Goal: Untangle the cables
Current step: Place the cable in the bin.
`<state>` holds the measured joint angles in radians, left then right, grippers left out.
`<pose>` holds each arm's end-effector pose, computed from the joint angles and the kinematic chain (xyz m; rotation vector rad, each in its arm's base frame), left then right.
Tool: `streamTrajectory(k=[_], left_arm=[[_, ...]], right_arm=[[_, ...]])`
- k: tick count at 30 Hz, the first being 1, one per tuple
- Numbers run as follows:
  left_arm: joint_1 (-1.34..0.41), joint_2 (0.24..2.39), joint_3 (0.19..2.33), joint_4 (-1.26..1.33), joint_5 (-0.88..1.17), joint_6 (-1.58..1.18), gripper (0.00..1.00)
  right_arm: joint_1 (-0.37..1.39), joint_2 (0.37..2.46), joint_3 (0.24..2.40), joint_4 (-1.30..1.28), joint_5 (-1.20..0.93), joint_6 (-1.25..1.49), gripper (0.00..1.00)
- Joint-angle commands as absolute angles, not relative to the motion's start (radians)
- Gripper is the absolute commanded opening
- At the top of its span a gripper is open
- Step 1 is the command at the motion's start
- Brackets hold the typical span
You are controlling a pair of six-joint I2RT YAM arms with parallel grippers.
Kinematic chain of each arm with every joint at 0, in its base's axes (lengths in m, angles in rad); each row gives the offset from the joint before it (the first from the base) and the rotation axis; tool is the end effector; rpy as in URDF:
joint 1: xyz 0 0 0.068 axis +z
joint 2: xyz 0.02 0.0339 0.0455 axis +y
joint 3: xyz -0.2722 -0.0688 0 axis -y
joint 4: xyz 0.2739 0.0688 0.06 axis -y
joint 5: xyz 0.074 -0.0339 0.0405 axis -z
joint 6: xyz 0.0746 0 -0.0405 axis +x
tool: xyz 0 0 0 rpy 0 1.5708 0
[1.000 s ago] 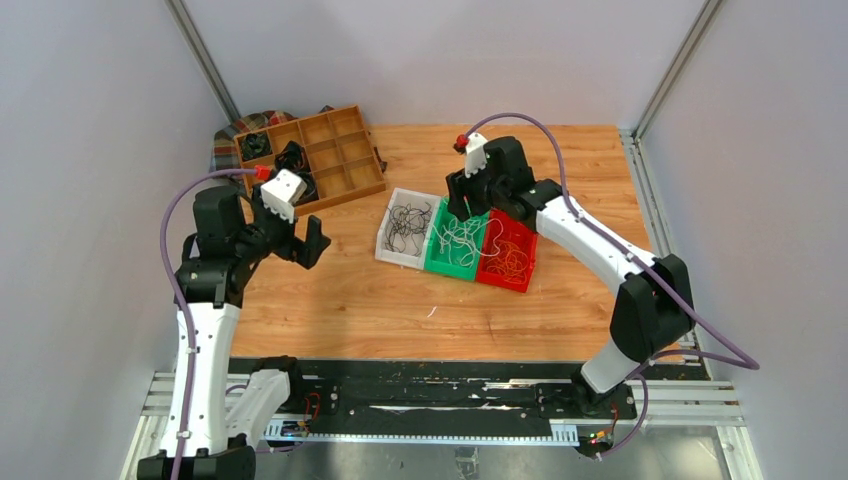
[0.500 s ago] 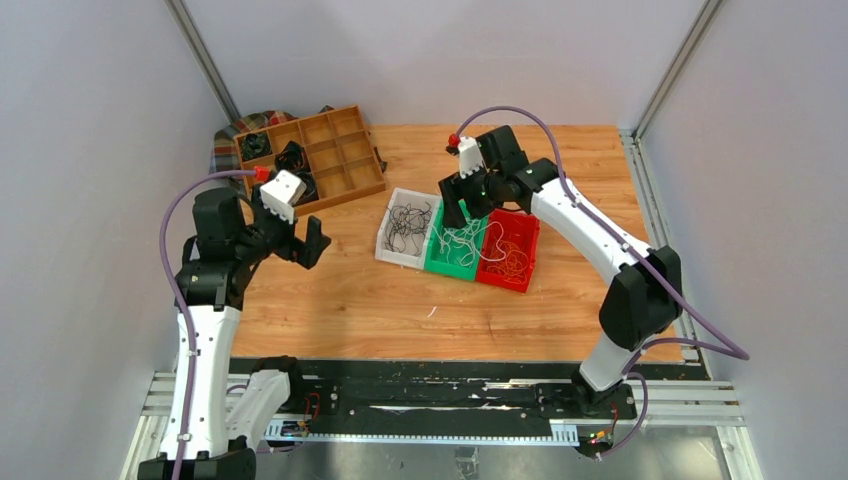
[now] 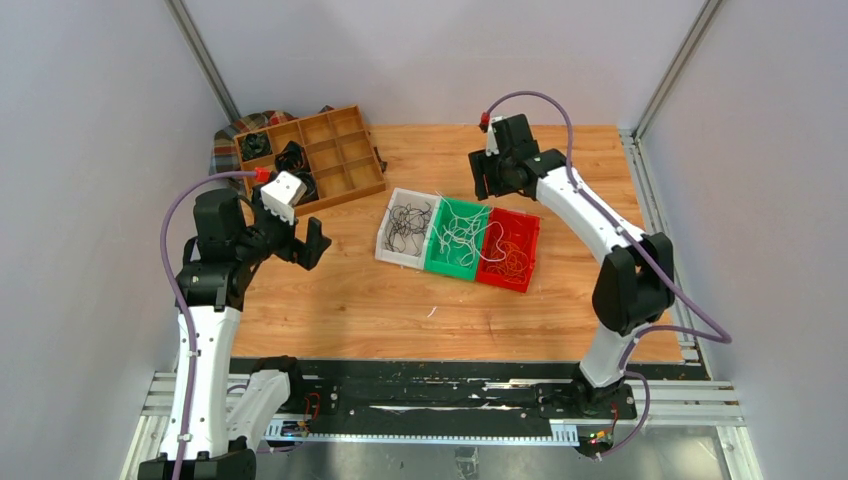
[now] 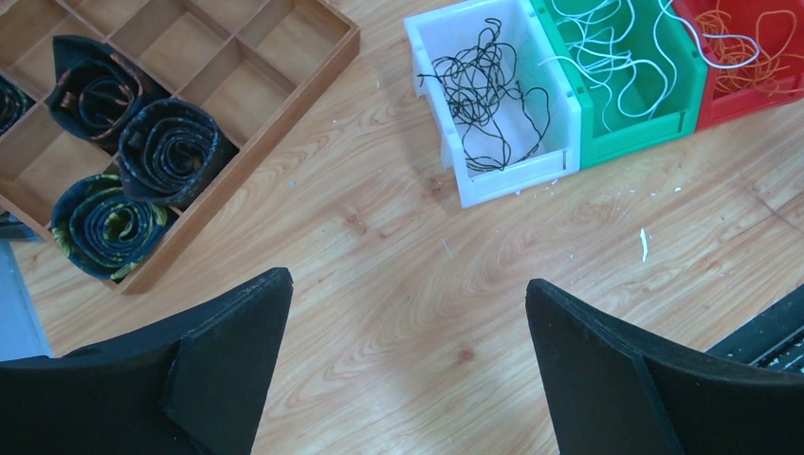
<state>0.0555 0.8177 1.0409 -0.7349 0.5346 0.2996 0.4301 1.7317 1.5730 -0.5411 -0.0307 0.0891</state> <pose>0.2099 -0.0264 0.3636 0.5605 1.9420 -0.3317 0.4146 0.1927 0.3025 -0.4045 2.2530 0.3074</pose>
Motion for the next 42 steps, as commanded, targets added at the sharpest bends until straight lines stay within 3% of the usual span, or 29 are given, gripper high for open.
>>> streamTrajectory(k=[1,9,20,27,28,31,33,39,42], left_arm=[[0.054,0.817,1.050,-0.714,0.543,0.294,0.98],[0.054,0.812,1.064,-0.728,0.531,0.303,0.98],[0.055,0.802,1.059,-0.732,0.518,0.312,0.98],[0.055,0.794,1.058,-0.738,0.517,0.313,0.98],[0.055,0.792,1.058,-0.737,0.517,0.313,0.98],[0.054,0.792,1.057,-0.740,0.520,0.311,0.98],[0.055,0.792,1.054,-0.744,0.527,0.312,0.98],[0.055,0.790,1.056,-0.758,0.517,0.327,0.98],[0.054,0.791,1.063,-0.765,0.517,0.331,0.98]], right_arm=[[0.425,1.837,1.611,-0.517,0.064,0.104,0.61],[0.395,1.944,1.661,-0.470,0.012,0.149,0.51],[0.388,1.831,1.542,-0.326,-0.130,0.225,0.01],[0.409,1.636,1.373,-0.232,-0.177,0.258,0.02],[0.408,1.622,1.360,-0.240,-0.153,0.260,0.07],[0.405,1.606,1.329,-0.266,-0.067,0.268,0.43],[0.400,1.624,1.330,-0.296,-0.028,0.260,0.52],[0.389,1.741,1.384,-0.350,-0.014,0.264,0.55],[0.382,1.794,1.424,-0.368,-0.042,0.277,0.50]])
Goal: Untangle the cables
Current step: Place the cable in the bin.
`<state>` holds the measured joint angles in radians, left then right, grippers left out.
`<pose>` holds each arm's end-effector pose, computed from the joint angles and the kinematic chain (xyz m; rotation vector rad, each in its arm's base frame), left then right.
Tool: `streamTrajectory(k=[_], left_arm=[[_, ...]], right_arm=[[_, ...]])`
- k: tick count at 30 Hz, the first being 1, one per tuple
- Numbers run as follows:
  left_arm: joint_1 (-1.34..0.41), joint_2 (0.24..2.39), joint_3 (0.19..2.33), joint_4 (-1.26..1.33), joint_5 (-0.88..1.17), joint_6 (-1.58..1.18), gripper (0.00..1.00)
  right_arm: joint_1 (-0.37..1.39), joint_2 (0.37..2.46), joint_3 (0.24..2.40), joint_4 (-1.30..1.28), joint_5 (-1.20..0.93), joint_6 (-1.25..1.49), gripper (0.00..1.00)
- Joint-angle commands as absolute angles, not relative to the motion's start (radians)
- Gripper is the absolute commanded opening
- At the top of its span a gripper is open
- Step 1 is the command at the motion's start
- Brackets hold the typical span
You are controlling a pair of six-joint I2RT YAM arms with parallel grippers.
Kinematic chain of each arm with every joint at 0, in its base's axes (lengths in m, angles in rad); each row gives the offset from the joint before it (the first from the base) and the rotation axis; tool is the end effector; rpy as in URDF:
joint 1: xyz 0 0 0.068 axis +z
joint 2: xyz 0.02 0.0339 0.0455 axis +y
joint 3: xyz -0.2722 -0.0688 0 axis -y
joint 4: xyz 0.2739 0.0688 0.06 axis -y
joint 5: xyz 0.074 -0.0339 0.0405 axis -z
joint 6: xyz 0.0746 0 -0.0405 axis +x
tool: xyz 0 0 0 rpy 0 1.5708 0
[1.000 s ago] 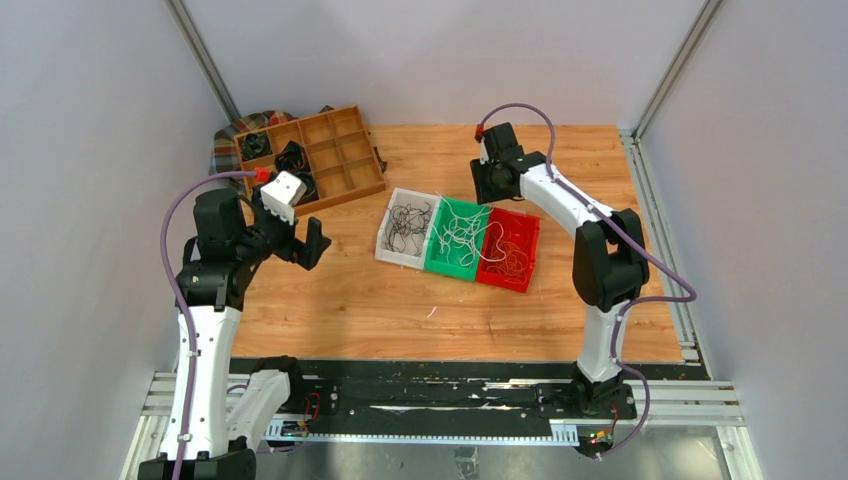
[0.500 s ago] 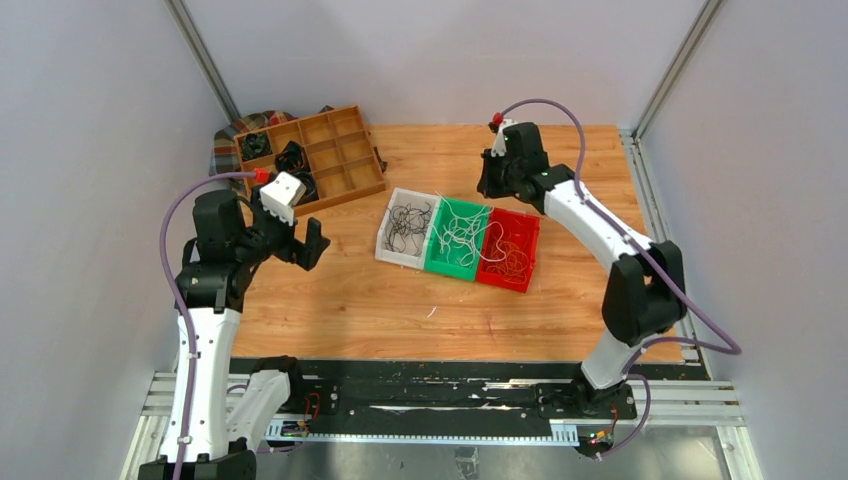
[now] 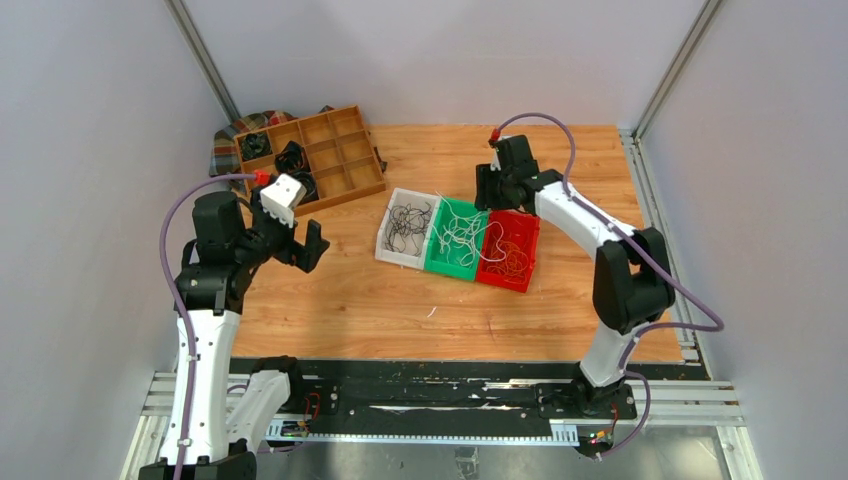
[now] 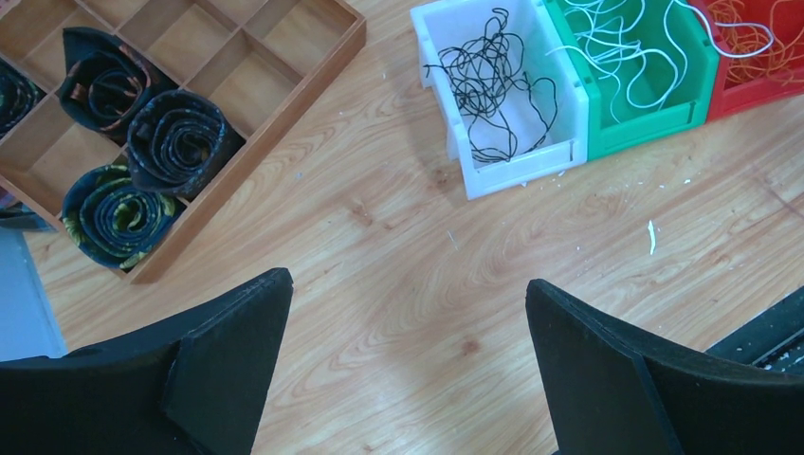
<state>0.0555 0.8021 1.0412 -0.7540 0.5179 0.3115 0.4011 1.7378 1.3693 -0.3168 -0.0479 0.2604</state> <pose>0.2052 -0.0256 0.3640 0.5625 1.9469 -0.3085 0.4197 0.1819 0.2452 -0.1867 2.2798 0.4040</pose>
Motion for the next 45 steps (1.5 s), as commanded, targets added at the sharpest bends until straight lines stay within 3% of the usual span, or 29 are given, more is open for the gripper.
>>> streamTrajectory(k=[1,7,12,20,29,37,45], left_arm=[[0.054,0.789,1.063,-0.766,0.516,0.332,0.98],[0.055,0.787,1.063,-0.767,0.511,0.338,0.98],[0.055,0.786,1.057,-0.767,0.510,0.342,0.98],[0.055,0.779,1.060,-0.769,0.510,0.342,0.98],[0.054,0.773,1.058,-0.769,0.522,0.327,0.98],[0.054,0.770,1.063,-0.774,0.521,0.328,0.98],[0.054,0.770,1.055,-0.773,0.525,0.334,0.98]], right_arm=[[0.380,1.808,1.436,-0.371,-0.047,0.283,0.47],[0.371,1.841,1.484,-0.372,-0.104,0.308,0.26],[0.371,1.767,1.440,-0.338,-0.148,0.322,0.01],[0.408,1.551,1.290,-0.261,-0.251,0.338,0.01],[0.501,1.326,1.184,-0.227,-0.202,0.301,0.01],[0.533,1.260,1.241,-0.209,-0.170,0.277,0.01],[0.546,1.372,1.206,-0.241,-0.143,0.210,0.01]])
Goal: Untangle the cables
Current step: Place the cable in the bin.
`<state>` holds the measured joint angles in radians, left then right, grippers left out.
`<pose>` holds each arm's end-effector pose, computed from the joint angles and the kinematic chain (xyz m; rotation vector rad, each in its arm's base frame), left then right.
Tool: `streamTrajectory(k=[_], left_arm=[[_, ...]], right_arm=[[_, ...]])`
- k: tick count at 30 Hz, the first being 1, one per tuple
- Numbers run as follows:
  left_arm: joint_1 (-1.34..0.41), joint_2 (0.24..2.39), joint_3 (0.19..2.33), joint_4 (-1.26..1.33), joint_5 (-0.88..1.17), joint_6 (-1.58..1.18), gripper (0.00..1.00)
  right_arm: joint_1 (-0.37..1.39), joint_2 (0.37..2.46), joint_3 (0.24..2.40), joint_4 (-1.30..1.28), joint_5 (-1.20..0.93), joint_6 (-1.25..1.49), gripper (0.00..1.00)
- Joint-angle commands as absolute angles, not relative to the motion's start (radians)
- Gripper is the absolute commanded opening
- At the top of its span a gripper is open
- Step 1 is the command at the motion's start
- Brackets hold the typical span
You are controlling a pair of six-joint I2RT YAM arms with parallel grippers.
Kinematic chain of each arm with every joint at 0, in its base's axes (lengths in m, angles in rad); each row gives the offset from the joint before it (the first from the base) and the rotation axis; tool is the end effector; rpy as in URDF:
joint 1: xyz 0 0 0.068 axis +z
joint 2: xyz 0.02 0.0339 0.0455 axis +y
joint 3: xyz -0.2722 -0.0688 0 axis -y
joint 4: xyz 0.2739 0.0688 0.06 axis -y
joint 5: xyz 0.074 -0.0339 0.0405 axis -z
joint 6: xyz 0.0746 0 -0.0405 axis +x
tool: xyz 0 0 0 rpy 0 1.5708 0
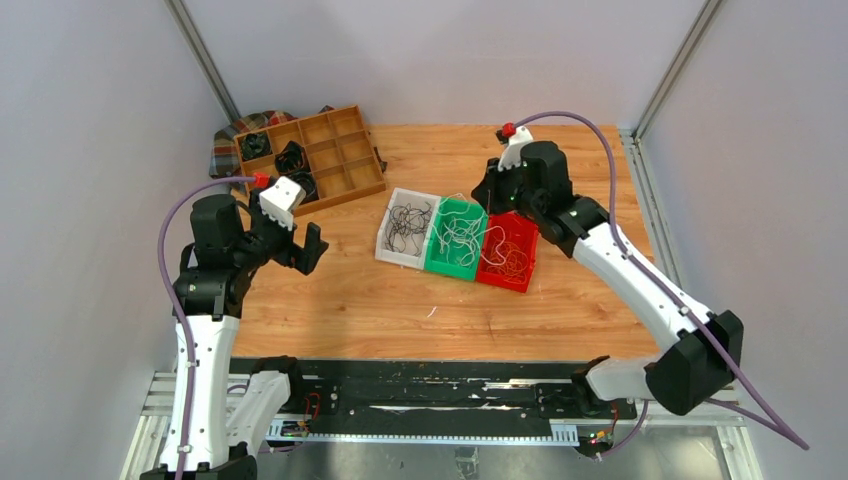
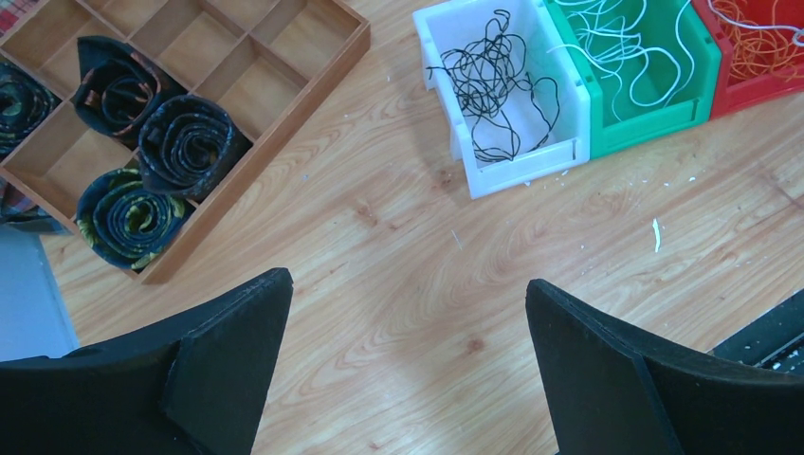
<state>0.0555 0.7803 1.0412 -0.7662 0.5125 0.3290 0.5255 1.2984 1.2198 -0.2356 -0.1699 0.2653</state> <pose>0.1991 -0.0256 0.3663 0.5771 1.9338 -0.2882 0.3093 0.1939 0.3684 -0.3702 1.9057 0.6945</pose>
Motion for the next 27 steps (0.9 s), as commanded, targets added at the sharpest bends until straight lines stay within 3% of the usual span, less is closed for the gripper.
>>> streamTrajectory(k=[1,13,15,18,22,27], left_arm=[[0.054,0.771,1.054,-0.774,0.524,0.336,0.98],[0.055,0.798,1.023,-0.756,0.499,0.352,0.98],[0.054,0.806,1.018,-0.752,0.493,0.354,0.98],[0.055,0.809,1.004,-0.737,0.494,0.353,0.98],[0.055,0.807,0.969,-0.711,0.498,0.360,0.98],[0.055,0.822,0.881,-0.596,0.468,0.345,0.98]], right_arm=[[0.550,1.407,1.217,-0.256,-0.135,0.192,0.01],[0.599,1.759,1.421,-0.277,0.023,0.089,0.04],[0.600,1.771,1.446,-0.292,0.046,0.071,0.15],[0.604,1.741,1.473,-0.330,0.094,0.055,0.43],[0.603,1.624,1.443,-0.330,0.126,0.034,0.67],[0.589,1.416,1.353,-0.322,0.271,0.035,0.72]])
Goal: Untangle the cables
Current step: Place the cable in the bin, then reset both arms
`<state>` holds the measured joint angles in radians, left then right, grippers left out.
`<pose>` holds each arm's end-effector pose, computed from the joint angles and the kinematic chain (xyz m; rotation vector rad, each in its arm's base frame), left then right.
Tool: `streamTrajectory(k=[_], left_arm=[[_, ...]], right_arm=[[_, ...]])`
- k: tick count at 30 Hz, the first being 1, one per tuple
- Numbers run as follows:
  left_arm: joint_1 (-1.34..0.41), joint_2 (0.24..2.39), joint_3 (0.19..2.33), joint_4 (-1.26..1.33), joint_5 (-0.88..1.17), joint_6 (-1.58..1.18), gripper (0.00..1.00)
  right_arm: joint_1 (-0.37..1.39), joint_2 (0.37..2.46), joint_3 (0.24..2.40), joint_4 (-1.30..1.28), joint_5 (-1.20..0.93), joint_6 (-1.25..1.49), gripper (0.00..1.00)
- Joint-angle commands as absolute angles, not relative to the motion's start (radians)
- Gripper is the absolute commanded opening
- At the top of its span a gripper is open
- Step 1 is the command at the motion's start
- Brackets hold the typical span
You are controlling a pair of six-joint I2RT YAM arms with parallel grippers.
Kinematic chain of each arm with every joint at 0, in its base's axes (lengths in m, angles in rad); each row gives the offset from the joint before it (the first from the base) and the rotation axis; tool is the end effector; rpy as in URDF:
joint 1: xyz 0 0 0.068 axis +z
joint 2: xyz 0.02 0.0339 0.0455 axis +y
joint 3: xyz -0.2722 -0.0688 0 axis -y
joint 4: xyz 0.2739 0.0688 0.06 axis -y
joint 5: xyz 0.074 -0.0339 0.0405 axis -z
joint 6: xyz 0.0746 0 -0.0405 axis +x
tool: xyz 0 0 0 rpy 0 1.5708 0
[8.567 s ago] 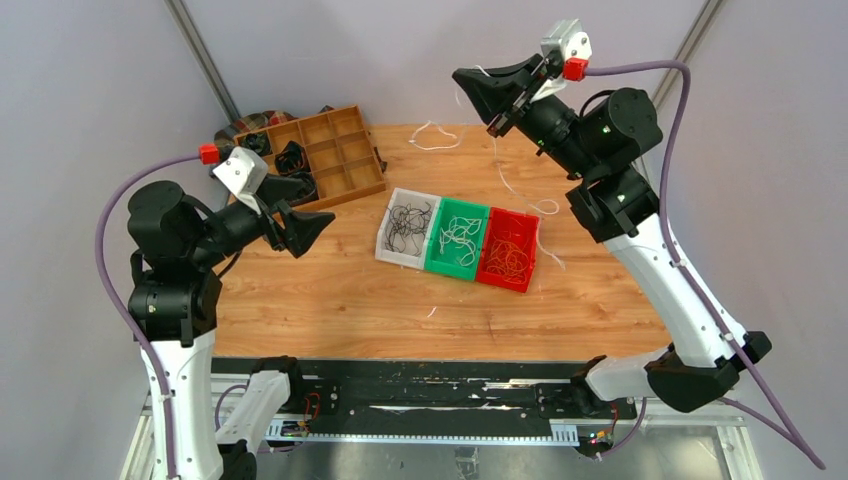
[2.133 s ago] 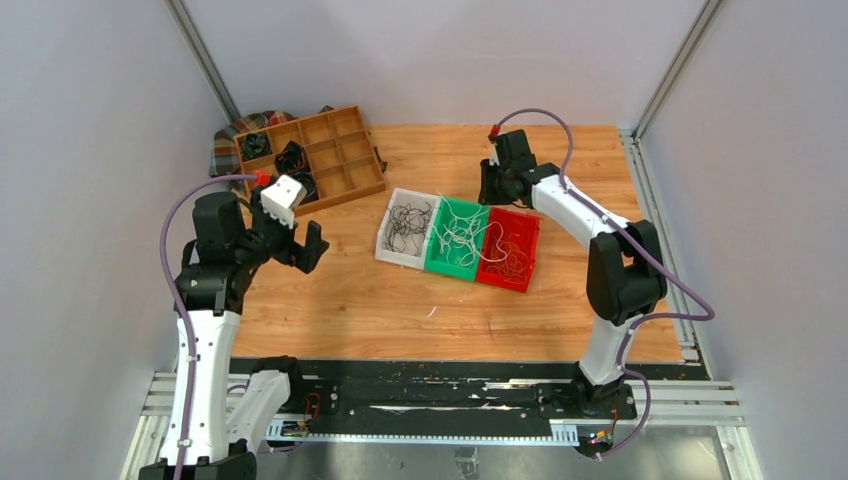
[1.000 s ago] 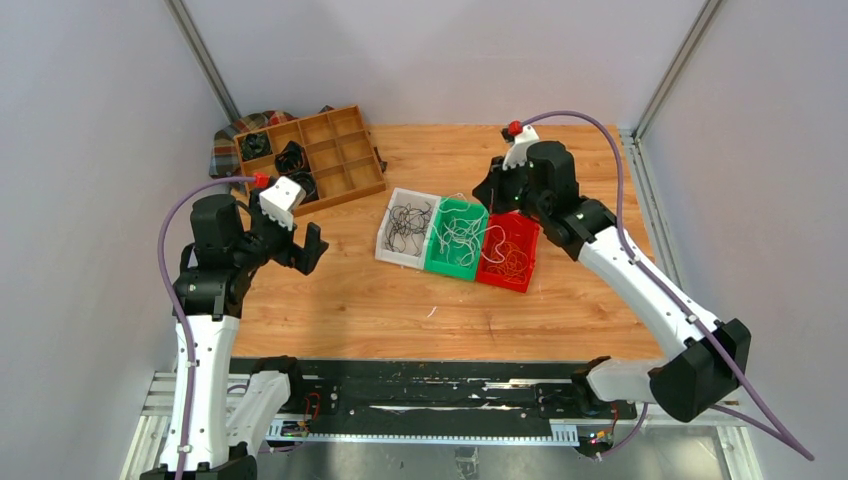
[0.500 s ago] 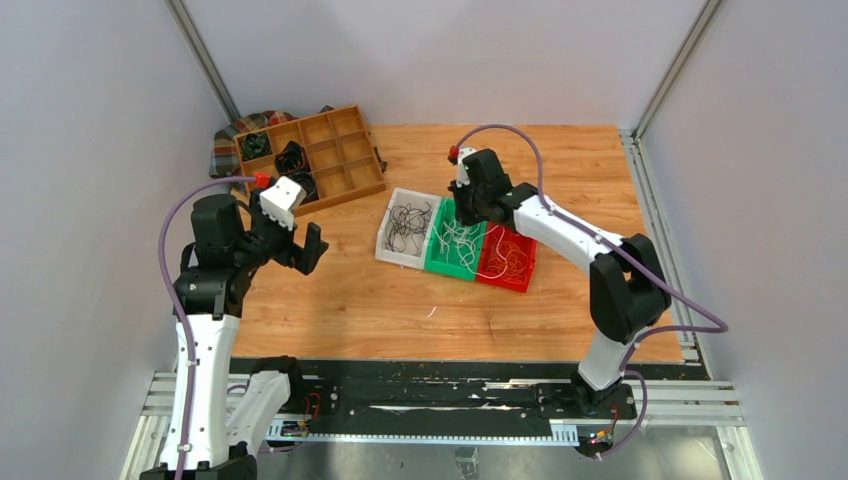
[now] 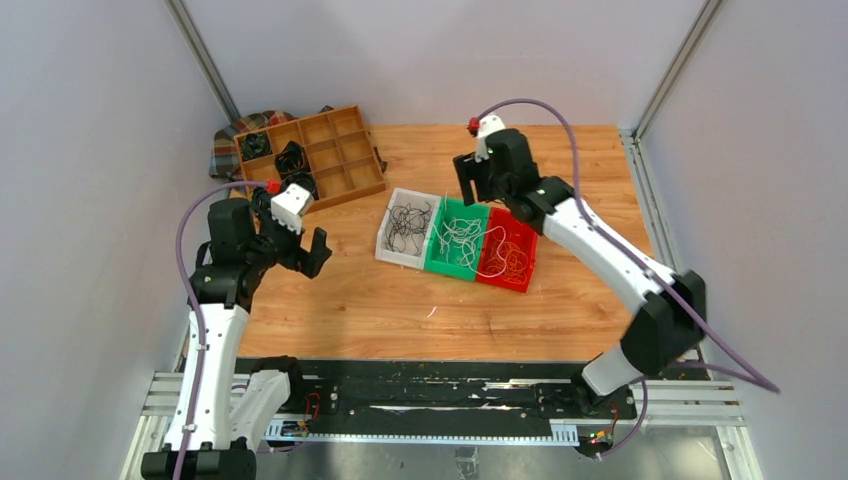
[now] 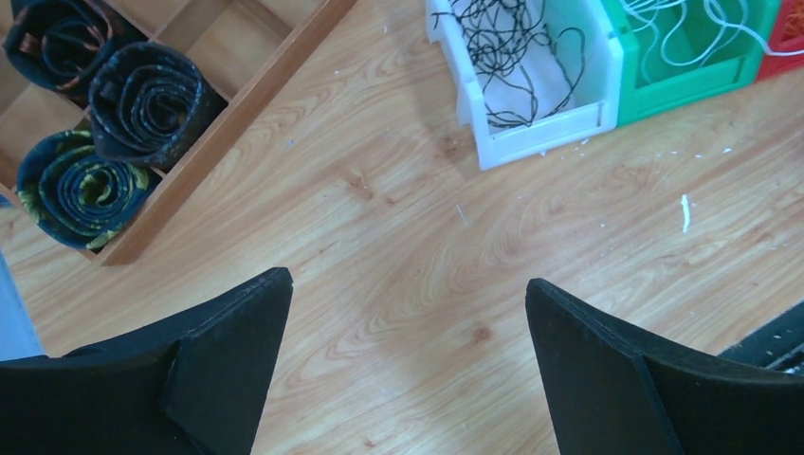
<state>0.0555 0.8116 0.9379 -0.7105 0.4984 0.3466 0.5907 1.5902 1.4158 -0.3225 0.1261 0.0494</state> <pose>0.2148 -0.0238 0.3280 0.5806 2.0076 -0.2940 0.3670 0.2348 0.3267 -0.4790 2.0179 0.2639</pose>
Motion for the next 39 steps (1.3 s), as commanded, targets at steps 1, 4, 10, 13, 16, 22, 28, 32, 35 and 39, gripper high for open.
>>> streamTrajectory(k=[1,4,10,13,16,22,28,32,35,39], left_arm=[[0.056,0.827,0.857,-0.551,0.451,0.330,0.98],[0.062,0.844,0.759,-0.389,0.425,0.284,0.98],[0.069,0.871,0.479,0.150,0.378,0.154,0.98],[0.069,0.912,0.353,0.440,0.351,0.116,0.98],[0.069,1.011,0.274,0.676,0.335,0.084,0.98],[0.070,1.210,0.211,0.928,0.285,0.041,0.98],[0.071,1.416,0.066,1.395,0.227,0.001,0.98],[0.070,1.352,0.095,1.237,0.212,0.024,0.98],[0.059,1.386,0.157,1.182,0.189,0.007,0.98],[0.031,1.369,0.179,1.106,0.172,0.043,0.98]], right_arm=[[0.573,1.339,1.306,-0.303,0.302,0.051,0.72],[0.500,1.157,1.109,-0.224,0.500,0.091,0.73],[0.345,0.862,0.589,0.089,0.907,0.031,0.76],[0.253,0.804,0.417,0.216,0.949,0.021,0.76],[0.161,0.803,0.337,0.231,0.876,0.091,0.77],[0.099,0.893,0.221,0.495,0.749,0.114,0.79],[0.095,1.137,0.192,0.797,0.572,0.052,0.79],[0.092,1.308,0.188,1.003,0.406,-0.054,0.80],[0.098,1.440,0.186,1.151,0.280,-0.130,0.82],[0.088,1.395,0.230,0.992,0.296,-0.091,0.84]])
